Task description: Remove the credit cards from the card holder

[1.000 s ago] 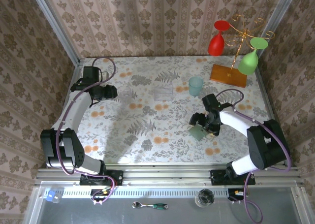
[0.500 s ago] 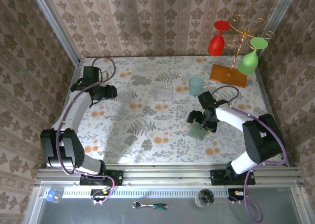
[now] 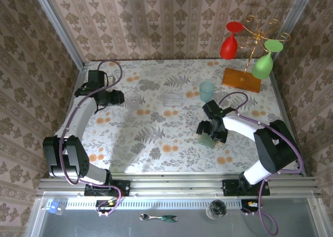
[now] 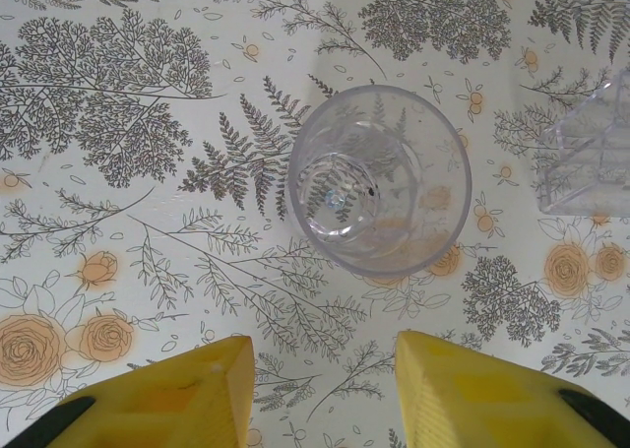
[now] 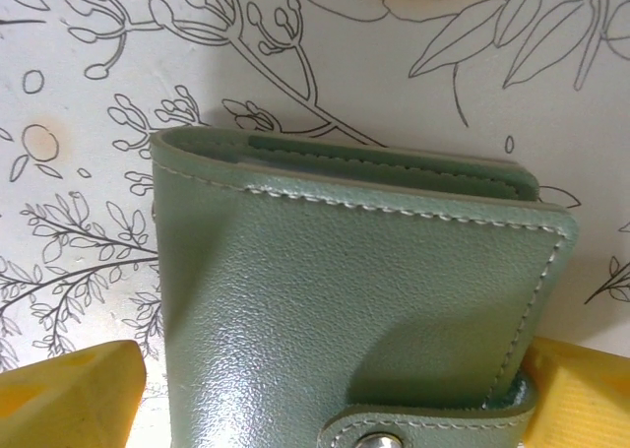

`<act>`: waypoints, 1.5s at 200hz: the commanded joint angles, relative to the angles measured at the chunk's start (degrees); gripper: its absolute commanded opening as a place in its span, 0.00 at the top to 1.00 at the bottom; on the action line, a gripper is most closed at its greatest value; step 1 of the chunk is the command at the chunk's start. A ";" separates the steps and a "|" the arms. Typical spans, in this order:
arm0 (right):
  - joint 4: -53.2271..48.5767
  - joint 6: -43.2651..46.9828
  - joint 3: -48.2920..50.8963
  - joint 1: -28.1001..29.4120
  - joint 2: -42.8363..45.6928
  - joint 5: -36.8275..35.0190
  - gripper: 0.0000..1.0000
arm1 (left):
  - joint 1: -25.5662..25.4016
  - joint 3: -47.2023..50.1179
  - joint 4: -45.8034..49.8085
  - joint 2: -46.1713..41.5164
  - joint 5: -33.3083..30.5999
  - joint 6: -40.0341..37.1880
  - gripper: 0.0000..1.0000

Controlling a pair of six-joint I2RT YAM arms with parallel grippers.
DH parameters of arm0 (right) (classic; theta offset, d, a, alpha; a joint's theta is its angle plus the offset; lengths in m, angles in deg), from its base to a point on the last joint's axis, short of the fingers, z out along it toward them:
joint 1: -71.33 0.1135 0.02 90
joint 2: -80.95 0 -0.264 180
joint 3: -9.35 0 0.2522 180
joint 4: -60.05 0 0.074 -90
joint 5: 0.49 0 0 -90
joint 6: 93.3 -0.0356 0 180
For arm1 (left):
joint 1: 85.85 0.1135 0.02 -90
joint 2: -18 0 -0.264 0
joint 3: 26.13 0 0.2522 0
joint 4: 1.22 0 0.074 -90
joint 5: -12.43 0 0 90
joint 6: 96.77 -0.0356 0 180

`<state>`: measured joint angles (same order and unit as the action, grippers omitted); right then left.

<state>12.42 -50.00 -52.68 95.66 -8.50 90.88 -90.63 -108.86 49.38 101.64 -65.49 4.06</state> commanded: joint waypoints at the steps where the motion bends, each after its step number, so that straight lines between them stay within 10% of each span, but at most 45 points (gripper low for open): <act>1: -2.18 -1.42 -1.64 0.61 -1.22 -2.33 0.09 | 0.12 -0.12 1.21 0.55 0.98 -0.37 0.57; 192: -5.39 2.10 -18.54 11.49 -11.46 -0.85 0.24 | -2.40 7.64 -4.31 -4.84 6.71 8.49 0.52; 300: -6.72 7.03 -31.78 18.27 -23.67 2.53 0.25 | -16.61 22.69 -15.18 -11.36 -1.31 24.61 0.50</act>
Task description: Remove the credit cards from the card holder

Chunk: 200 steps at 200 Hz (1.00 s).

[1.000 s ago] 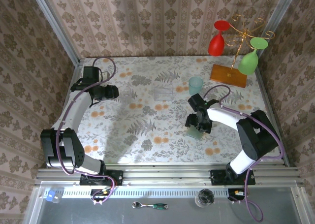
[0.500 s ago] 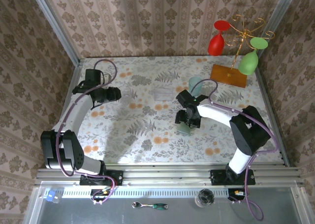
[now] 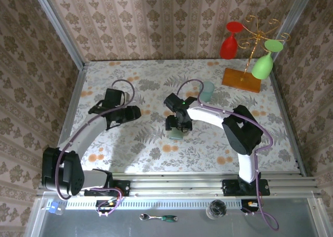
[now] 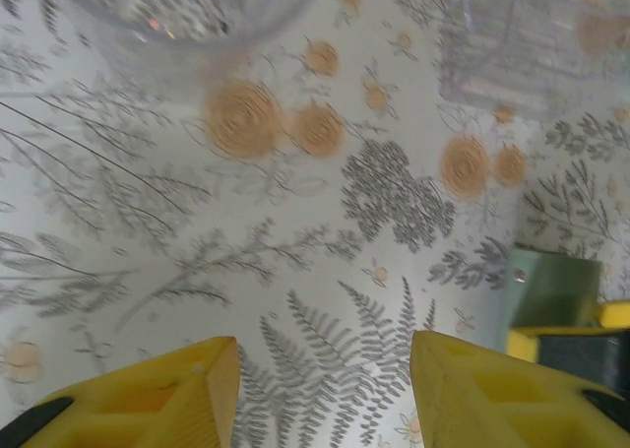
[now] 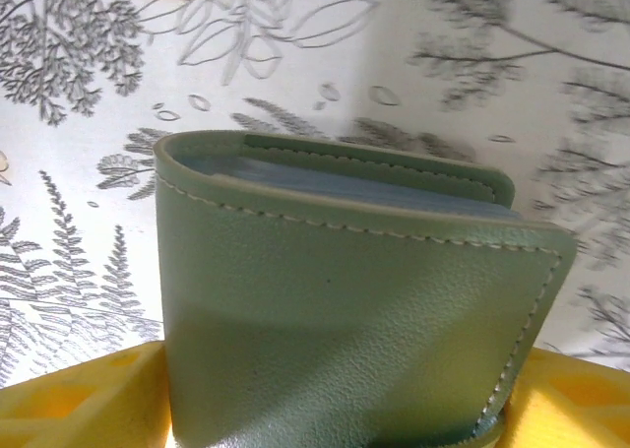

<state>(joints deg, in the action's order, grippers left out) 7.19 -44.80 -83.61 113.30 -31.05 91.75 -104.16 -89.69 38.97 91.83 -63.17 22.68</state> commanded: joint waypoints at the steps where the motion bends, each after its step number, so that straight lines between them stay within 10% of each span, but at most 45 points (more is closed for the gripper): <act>1: -1.42 1.84 -0.82 0.59 -1.15 1.69 0.25 | -3.29 3.59 -4.88 -1.56 -3.78 6.20 0.50; 110: -0.27 2.87 1.54 0.91 0.73 3.35 0.19 | -22.59 18.58 -20.34 -4.24 -18.21 15.14 0.47; 200: -0.90 1.53 4.68 0.50 5.80 1.28 0.17 | -23.53 22.20 -32.58 0.01 -10.04 16.95 0.37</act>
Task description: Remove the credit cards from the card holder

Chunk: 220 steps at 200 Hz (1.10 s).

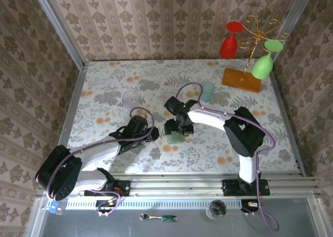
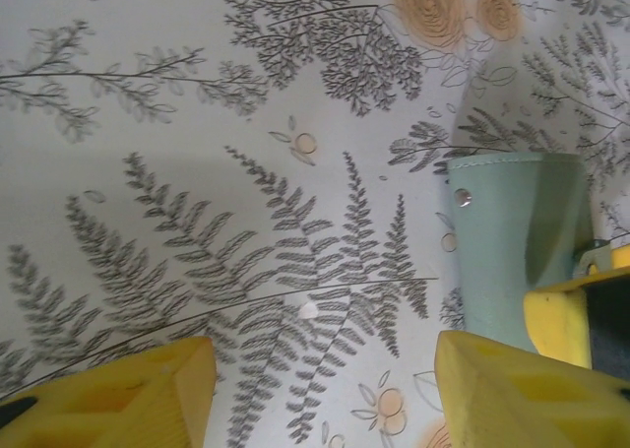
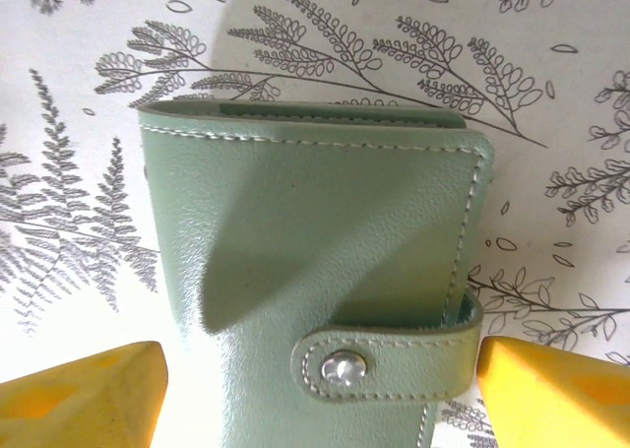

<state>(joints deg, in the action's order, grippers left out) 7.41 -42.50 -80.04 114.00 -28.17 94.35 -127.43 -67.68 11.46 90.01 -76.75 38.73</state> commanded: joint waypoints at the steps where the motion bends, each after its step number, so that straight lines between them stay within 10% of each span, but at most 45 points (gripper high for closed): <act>1: -1.16 -0.78 1.11 -0.21 2.93 -1.37 0.17 | -0.25 0.19 -5.20 1.91 3.73 0.87 0.37; 79: -4.67 0.53 -1.67 -0.27 1.84 -3.35 0.47 | 3.07 1.76 -8.59 2.35 8.13 0.55 0.45; 220: -8.37 2.39 -6.85 0.19 -3.20 -3.26 0.62 | 4.71 3.18 -7.40 -1.41 7.00 0.19 0.45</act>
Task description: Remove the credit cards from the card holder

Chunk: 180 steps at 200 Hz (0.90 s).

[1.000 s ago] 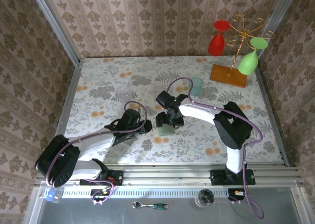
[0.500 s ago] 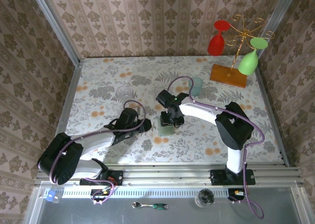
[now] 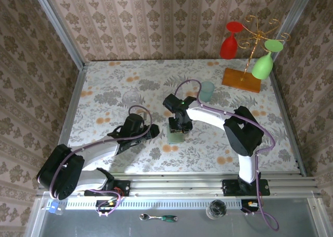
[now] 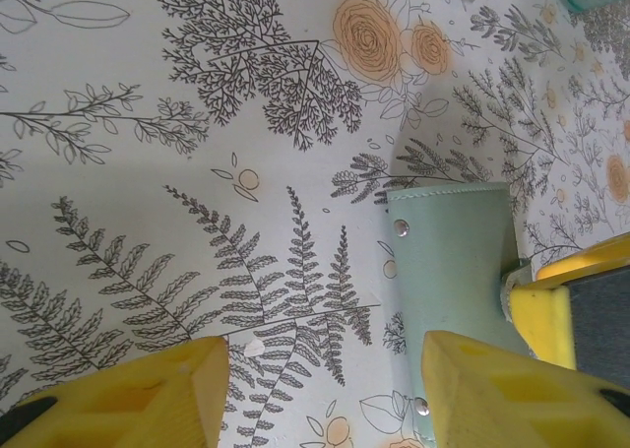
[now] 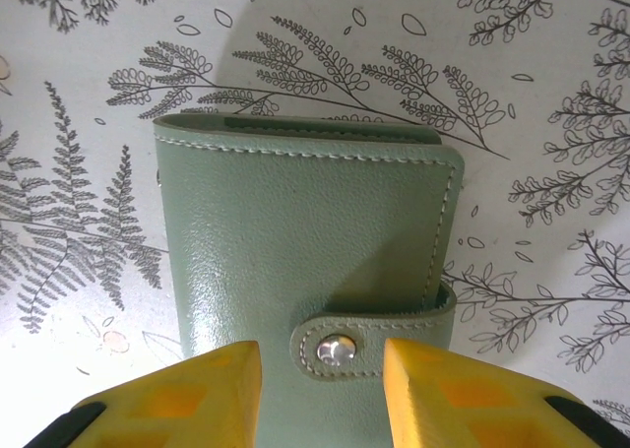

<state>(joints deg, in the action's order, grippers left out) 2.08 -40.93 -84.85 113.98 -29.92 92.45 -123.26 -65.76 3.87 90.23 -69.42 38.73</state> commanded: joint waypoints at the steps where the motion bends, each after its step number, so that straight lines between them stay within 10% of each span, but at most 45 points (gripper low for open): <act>1: -3.07 0.85 -2.07 0.23 -1.48 -1.36 0.62 | 0.51 1.30 0.16 -1.73 -0.32 0.20 0.45; 180: -4.66 2.05 -3.15 0.38 -6.76 -1.80 0.74 | 2.16 1.92 -3.28 -0.29 3.20 -0.06 0.48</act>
<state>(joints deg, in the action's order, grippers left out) -0.43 -39.36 -87.96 113.98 -33.87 91.95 -121.38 -63.83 2.06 89.49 -67.41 38.73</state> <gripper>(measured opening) 0.274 0.529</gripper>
